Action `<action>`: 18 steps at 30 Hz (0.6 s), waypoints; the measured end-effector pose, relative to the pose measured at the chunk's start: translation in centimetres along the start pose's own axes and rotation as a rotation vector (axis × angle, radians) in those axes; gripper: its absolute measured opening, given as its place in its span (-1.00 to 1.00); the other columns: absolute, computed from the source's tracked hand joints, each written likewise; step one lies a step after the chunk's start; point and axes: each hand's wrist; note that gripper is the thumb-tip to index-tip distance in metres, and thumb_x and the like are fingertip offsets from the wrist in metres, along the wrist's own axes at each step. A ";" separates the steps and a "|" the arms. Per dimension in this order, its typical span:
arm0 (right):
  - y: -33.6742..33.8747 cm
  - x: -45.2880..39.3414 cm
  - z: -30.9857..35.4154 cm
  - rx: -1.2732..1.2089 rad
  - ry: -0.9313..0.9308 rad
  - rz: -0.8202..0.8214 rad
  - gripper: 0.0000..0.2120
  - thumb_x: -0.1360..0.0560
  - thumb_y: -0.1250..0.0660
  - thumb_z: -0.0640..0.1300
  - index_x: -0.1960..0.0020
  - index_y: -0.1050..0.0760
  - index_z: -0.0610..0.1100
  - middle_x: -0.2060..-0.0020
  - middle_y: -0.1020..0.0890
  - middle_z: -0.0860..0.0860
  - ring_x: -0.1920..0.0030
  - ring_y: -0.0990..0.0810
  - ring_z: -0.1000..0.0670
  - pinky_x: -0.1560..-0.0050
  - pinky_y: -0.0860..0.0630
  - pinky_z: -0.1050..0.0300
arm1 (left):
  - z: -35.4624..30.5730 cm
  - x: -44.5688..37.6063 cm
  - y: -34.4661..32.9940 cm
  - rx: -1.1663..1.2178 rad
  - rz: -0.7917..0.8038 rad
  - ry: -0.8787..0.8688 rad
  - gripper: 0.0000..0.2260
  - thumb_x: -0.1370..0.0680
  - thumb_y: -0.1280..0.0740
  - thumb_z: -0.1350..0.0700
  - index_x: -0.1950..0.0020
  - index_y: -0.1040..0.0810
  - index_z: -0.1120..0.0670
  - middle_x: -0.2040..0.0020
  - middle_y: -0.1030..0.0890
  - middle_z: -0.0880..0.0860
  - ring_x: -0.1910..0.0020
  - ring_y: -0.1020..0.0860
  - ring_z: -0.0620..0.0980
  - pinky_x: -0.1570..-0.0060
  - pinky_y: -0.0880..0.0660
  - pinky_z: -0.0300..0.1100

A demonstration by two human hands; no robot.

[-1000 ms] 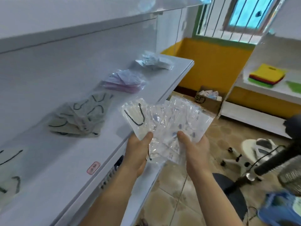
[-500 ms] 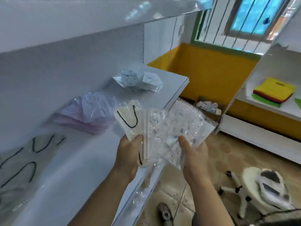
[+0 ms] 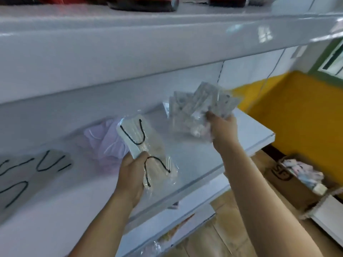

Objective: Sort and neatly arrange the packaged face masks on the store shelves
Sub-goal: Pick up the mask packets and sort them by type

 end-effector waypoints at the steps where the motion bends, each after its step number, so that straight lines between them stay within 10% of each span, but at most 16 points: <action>1: -1.0 -2.3 0.6 0.022 -0.010 0.050 -0.70 -0.49 -0.41 -0.27 -0.22 -0.58 -0.24 0.06 -0.70 -0.10 0.18 -0.70 -0.01 0.20 -0.62 0.12 | -0.1 0.1 0.0 0.023 -0.027 0.009 -0.80 -0.62 -0.27 0.32 0.03 -0.64 0.09 0.24 -0.73 0.00 0.25 -0.70 -0.03 0.16 -0.58 -0.11; 7: -3.2 -6.3 0.7 0.141 -0.177 0.202 -0.63 -0.49 -0.44 -0.17 -0.25 -0.45 -0.18 0.05 -0.53 -0.14 0.02 -0.58 -0.14 0.14 -0.67 -0.01 | -0.5 -0.3 0.8 0.158 -0.184 0.034 -0.82 -0.63 -0.24 0.26 0.09 -0.59 0.11 0.35 -0.69 0.02 0.30 -0.67 0.04 0.15 -0.53 -0.08; 11: -2.8 0.3 -1.8 0.290 0.129 0.253 -0.69 -0.39 -0.41 -0.05 -0.13 -0.61 0.04 0.01 -0.70 0.00 0.06 -0.68 -0.05 0.10 -0.63 -0.02 | -0.5 -0.9 1.6 0.058 -0.215 0.012 -0.79 -0.62 -0.25 0.25 0.18 -0.58 0.11 0.39 -0.65 0.00 0.30 -0.61 0.08 0.14 -0.50 -0.07; 18: -7.3 11.5 -5.1 0.430 0.028 0.907 -0.89 -0.60 -0.39 -0.18 0.10 -0.58 -0.16 0.38 -0.64 -0.07 0.44 -0.56 -0.01 0.41 -0.38 0.11 | -0.9 0.5 6.9 -0.105 -0.296 -0.150 -0.88 -0.64 -0.33 0.25 0.01 -0.59 0.30 0.23 -0.65 0.18 0.26 -0.61 -0.03 0.29 -0.54 -0.24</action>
Point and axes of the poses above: each hand's wrist, its own x-axis away from the middle knuckle, its own y-axis out of the back of the hand, z = x × y
